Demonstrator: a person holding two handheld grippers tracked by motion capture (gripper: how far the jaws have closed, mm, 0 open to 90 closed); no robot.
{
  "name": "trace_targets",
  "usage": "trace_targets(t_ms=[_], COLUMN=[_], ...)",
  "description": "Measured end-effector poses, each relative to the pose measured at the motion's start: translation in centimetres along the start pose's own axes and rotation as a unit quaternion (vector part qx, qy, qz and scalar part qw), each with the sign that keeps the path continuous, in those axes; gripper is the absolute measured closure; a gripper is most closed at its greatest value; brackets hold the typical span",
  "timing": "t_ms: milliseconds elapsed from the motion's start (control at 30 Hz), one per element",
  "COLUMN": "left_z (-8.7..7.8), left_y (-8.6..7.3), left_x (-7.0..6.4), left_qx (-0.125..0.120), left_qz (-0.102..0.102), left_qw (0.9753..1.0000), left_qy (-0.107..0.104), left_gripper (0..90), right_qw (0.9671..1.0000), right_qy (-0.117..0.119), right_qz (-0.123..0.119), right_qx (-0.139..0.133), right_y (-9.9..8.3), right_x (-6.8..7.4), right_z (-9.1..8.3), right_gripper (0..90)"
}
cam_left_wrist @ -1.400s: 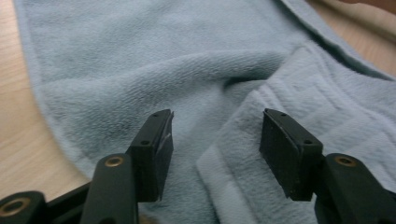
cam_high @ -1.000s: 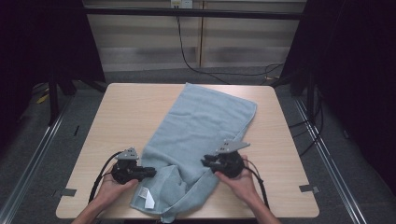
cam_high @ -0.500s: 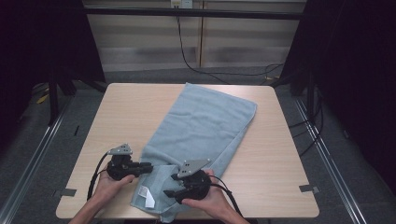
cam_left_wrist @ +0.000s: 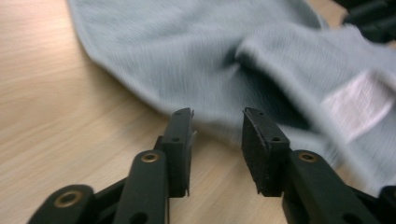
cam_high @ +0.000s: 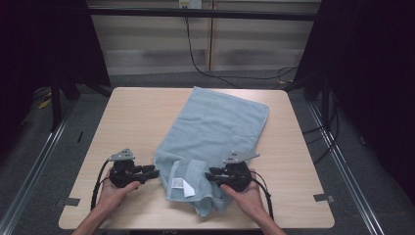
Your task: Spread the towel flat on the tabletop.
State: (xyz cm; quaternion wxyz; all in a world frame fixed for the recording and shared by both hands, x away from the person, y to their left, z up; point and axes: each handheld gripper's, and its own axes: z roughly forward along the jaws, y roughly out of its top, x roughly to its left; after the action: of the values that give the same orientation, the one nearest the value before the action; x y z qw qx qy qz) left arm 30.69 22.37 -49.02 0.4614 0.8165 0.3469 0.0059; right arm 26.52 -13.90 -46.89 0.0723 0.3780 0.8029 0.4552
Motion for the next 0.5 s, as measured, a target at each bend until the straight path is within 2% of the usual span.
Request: trace_targets(t_ms=[33,67,100,133,200,233,300,367,500], left_z=[0.3,0.3,0.4,0.4,0.3,0.2,0.0,-0.1,0.4], left_y=[0.1,0.1,0.3,0.4,0.8,0.9,1.2,1.5,2.3], left_x=[-0.6,-0.6,-1.1,-1.4,-2.0,-2.3,-2.8,-3.1,-3.8], left_qx=[0.005,0.005,0.003,0.002,-0.005,-0.008,-0.02,-0.029,-0.028], left_qz=[0.006,0.006,0.012,0.016,0.023,0.029,0.031,0.033,0.042], left_qw=[1.0,1.0,0.9999,0.9998,0.9997,0.9995,0.9992,0.9988,0.9982], left_qy=[0.002,0.002,0.004,0.007,-0.007,-0.008,-0.014,-0.021,-0.032], left_gripper=[61.8,60.0,60.0,58.9,57.8,57.4,56.8,56.8,55.6], right_qw=[0.9999,0.9999,0.9986,0.9977,0.995,0.9944,0.995,0.9959,0.9952], right_qy=[-0.008,-0.008,-0.046,-0.057,-0.085,-0.089,-0.089,-0.085,-0.092], right_qz=[0.007,0.007,0.002,0.012,0.014,0.022,0.032,0.029,0.02], right_qx=[0.008,0.008,0.025,0.034,0.051,0.051,0.031,0.009,-0.026], right_y=[-0.4,-0.4,-1.2,-1.7,-2.6,-2.9,-3.1,-2.8,-1.9], right_x=[-0.6,-0.6,-1.6,-2.4,-3.3,-3.7,-4.0,-3.7,-3.3], right_z=[-0.3,-0.3,-0.8,-1.1,-1.7,-2.1,-3.3,-4.7,-7.0], right_gripper=[73.9,73.9,73.7,73.4,71.8,69.1,68.9,64.3,58.4])
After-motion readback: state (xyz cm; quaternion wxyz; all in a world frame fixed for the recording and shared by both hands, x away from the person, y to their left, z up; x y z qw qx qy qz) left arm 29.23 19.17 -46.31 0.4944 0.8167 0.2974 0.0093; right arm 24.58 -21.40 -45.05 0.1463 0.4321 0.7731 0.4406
